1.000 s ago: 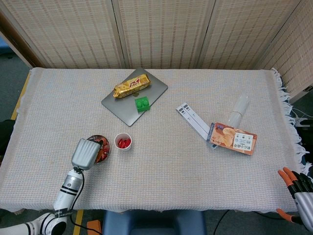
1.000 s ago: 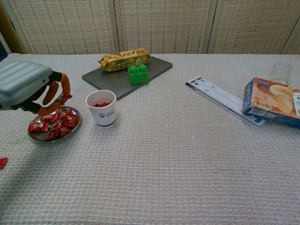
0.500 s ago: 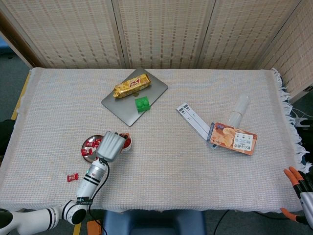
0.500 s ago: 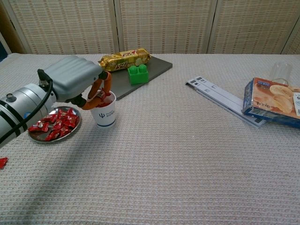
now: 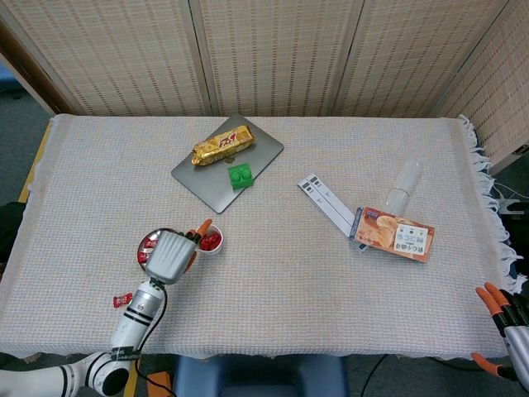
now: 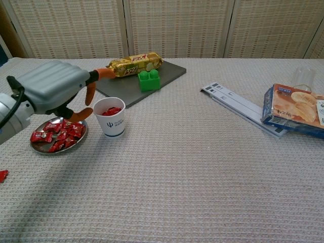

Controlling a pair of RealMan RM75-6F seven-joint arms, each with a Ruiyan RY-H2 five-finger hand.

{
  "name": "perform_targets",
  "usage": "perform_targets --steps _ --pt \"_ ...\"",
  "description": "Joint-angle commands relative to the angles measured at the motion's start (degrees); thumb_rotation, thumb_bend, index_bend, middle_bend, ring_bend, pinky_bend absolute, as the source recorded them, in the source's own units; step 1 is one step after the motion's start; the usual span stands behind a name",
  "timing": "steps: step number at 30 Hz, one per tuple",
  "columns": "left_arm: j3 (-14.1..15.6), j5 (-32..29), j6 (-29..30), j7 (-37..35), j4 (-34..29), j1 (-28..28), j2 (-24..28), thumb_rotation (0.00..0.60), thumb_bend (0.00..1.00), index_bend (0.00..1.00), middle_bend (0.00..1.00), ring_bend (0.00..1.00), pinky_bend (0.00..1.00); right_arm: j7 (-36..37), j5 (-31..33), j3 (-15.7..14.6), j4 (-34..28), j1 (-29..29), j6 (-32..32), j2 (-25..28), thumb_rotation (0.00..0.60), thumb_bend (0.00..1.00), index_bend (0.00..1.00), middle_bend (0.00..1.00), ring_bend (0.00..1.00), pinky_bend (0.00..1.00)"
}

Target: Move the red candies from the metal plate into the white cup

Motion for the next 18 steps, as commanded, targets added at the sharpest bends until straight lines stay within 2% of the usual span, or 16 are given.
perform_targets --steps 1,4,7,11,18 --pt "7.02 2.66 5.25 -5.24 -2.65 7.20 5.63 0.600 0.41 0.22 0.43 0.71 1.00 0.10 -0.42 -0.20 0.05 0.08 -0.12 0.06 0.600 0.04 0.00 0.00 0.00 0.01" --pt "11.57 3.16 7.72 -8.92 -0.66 12.14 7.72 0.600 0.41 0.22 0.38 0.71 1.00 0.22 -1.05 -0.43 0.02 0.04 0.07 0.13 0.600 0.04 0.00 0.00 0.00 0.01" --pt "14.33 4.36 10.44 -12.03 3.88 16.14 7.63 0.600 0.41 0.22 0.35 0.68 1.00 0.20 -1.82 -0.63 0.10 -0.07 0.47 0.05 0.600 0.04 0.00 0.00 0.00 0.01" --pt "15.63 5.61 12.36 -13.24 8.97 19.23 6.28 0.600 0.41 0.21 0.31 0.68 1.00 -0.20 -2.77 -1.01 0.06 0.21 0.01 -0.08 0.600 0.04 0.00 0.00 0.00 0.01" --pt "15.79 5.30 10.81 -12.79 13.35 21.61 4.28 0.600 0.41 0.23 0.30 0.69 1.00 -0.48 -3.80 -1.38 0.12 0.20 0.28 -0.20 0.600 0.04 0.00 0.00 0.00 0.01"
